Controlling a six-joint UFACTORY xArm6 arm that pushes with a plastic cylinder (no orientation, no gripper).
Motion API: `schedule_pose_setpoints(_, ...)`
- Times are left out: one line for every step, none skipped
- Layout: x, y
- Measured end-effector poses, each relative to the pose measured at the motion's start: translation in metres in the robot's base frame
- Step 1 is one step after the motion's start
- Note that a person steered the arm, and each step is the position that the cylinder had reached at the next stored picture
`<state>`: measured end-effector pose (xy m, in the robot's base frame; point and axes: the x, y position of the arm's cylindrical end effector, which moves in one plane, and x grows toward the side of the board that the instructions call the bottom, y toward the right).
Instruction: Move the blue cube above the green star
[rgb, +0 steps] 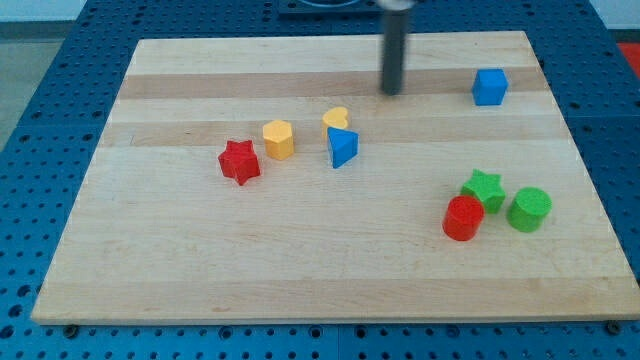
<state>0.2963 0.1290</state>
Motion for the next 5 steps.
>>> schedule_pose_setpoints(-0.002, 0.123)
schedule_pose_setpoints(0.027, 0.121)
schedule_pose_setpoints(-0.015, 0.125)
schedule_pose_setpoints(-0.042, 0.154)
schedule_pose_setpoints(-0.042, 0.217)
